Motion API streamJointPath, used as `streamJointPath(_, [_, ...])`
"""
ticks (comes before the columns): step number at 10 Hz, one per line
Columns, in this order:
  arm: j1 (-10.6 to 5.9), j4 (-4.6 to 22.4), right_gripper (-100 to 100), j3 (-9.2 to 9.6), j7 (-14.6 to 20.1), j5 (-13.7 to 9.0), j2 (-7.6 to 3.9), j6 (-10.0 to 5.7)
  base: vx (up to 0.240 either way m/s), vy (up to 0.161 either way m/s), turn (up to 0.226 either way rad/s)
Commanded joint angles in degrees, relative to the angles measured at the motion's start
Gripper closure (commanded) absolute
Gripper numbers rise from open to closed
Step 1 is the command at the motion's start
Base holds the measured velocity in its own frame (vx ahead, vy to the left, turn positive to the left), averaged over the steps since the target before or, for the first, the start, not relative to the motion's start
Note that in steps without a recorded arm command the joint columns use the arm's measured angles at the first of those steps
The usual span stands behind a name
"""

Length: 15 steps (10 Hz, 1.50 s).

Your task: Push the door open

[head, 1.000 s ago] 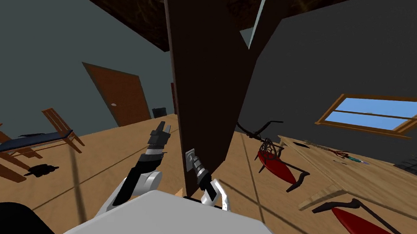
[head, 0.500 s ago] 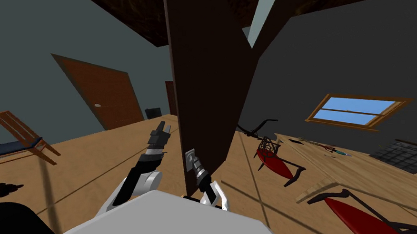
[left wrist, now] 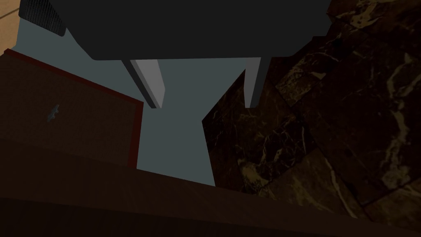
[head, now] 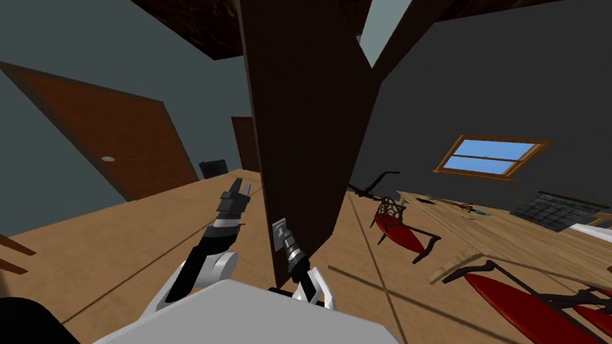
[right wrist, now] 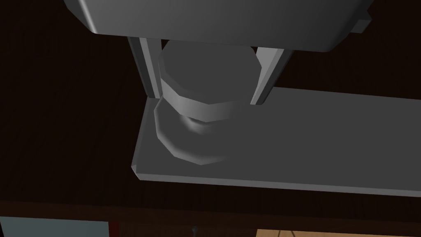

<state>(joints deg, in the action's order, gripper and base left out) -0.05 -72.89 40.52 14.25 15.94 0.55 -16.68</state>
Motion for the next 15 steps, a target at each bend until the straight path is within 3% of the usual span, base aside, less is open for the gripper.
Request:
streamJointPath(1, [0.66,-0.53,100,-0.52,0.28,0.75,0.88,0.07,0.029,0.186,-0.099])
streamJointPath(2, [0.41,-0.31,100,-0.44,0.15,0.47,0.35,0.20,0.020,0.077,-0.038])
streamJointPath(3, [0.20,-0.26,100,-1.61,-0.04,0.22,-0.89,0.19,0.059,0.130,-0.039])
streamJointPath(7, [-0.20,0.21,100,-4.05,-0.66,-0.42,-2.16,0.13,0.050,0.182,-0.073])
streamJointPath(11, [-0.66,0.73,100,-6.78,-1.34,-1.14,-1.20,0.05,0.064,0.200,-0.073])
streamJointPath(14, [-0.98,1.10,100,-8.73,-1.83,-1.66,1.32,0.00,0.073,0.186,-0.071])
streamJointPath(15, [-0.79,1.03,100,-8.37,-1.78,-1.52,0.49,-0.08,0.039,0.074,-0.027])
